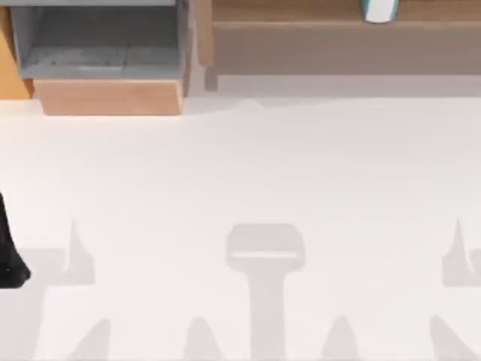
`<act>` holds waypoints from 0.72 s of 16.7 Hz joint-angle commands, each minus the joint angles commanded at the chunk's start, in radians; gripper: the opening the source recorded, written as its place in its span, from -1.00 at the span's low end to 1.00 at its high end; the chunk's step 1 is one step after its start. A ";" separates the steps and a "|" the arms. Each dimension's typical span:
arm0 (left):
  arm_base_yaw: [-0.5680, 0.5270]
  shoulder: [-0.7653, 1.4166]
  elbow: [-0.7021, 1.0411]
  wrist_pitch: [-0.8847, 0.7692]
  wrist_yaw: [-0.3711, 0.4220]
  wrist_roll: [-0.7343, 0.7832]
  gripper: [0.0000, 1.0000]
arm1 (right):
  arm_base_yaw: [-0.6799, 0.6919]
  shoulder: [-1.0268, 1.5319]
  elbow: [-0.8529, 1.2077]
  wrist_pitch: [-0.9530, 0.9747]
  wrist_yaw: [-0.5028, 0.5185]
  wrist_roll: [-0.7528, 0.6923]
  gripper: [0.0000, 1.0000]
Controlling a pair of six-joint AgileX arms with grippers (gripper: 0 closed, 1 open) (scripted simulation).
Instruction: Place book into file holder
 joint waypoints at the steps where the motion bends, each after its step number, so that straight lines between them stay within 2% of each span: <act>1: 0.000 0.000 0.000 0.000 0.000 0.000 1.00 | 0.000 0.000 0.000 0.000 0.000 0.000 1.00; 6: -0.053 0.096 0.085 0.026 -0.050 0.005 1.00 | 0.000 0.000 0.000 0.000 0.000 0.000 1.00; 12: -0.261 0.540 0.455 0.120 -0.247 0.023 1.00 | 0.000 0.000 0.000 0.000 0.000 0.000 1.00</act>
